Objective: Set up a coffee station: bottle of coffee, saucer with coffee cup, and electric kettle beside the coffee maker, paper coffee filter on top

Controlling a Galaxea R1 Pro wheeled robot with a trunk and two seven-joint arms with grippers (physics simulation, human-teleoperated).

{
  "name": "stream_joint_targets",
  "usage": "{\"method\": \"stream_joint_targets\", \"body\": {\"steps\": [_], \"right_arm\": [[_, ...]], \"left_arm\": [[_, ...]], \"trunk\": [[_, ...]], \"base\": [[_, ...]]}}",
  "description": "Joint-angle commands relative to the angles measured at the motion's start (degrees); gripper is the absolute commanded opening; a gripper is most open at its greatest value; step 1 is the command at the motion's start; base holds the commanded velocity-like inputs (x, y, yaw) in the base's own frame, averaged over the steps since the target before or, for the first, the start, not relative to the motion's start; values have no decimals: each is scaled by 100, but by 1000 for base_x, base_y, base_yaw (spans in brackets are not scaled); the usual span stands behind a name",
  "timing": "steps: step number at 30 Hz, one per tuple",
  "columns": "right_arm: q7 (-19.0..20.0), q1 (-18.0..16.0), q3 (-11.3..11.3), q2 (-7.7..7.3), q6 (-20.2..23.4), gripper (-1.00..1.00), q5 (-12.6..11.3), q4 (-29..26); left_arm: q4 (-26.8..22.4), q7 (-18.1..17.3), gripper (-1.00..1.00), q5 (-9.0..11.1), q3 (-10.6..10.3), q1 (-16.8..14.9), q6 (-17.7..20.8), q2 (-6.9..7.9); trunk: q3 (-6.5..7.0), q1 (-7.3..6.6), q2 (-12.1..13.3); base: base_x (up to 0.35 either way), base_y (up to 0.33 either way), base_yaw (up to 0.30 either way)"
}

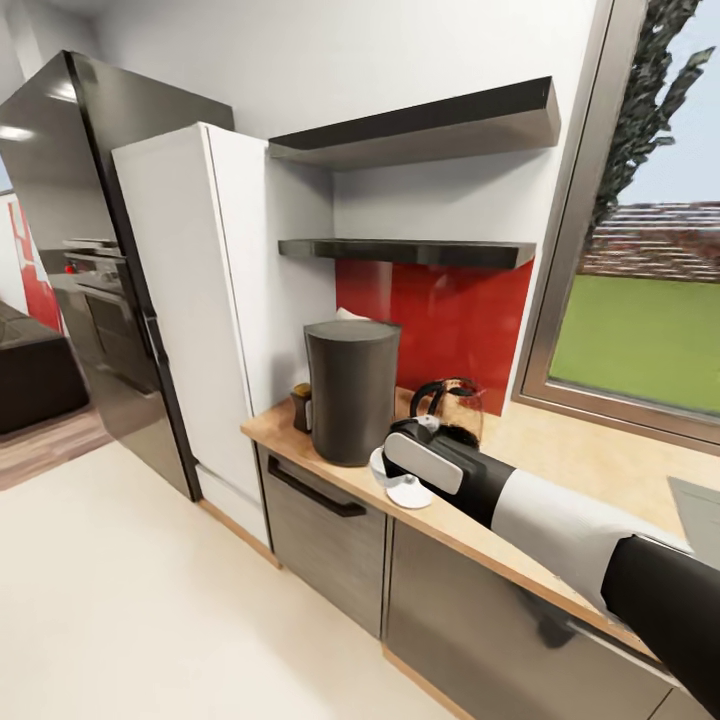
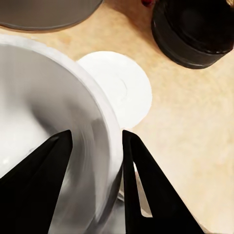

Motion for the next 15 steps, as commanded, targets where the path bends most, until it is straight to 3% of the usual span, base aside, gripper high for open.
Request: {"method": "stream_joint_targets", "body": {"steps": [1, 6, 11, 15], "right_arm": [[-21, -11, 22, -5, 13, -100, -38, -6], [-21, -11, 28, -19, 11, -100, -46, 17], [-21, -3, 34, -12, 11, -100, -37, 19], [-23, -2, 43, 11, 11, -100, -35, 19]], "left_arm": [[-9, -27, 100, -43, 52, 1, -9, -2], [-9, -27, 100, -40, 69, 3, -9, 0], [-9, -27, 100, -35, 77, 5, -9, 3], [-9, -27, 100, -34, 78, 3, -9, 3]], "trunk": [[-11, 6, -10], [-11, 6, -10], [-11, 6, -10], [-11, 6, -10]], "base": [[303, 0, -74], [284, 0, -207], [48, 0, -241], [4, 0, -47]]}}
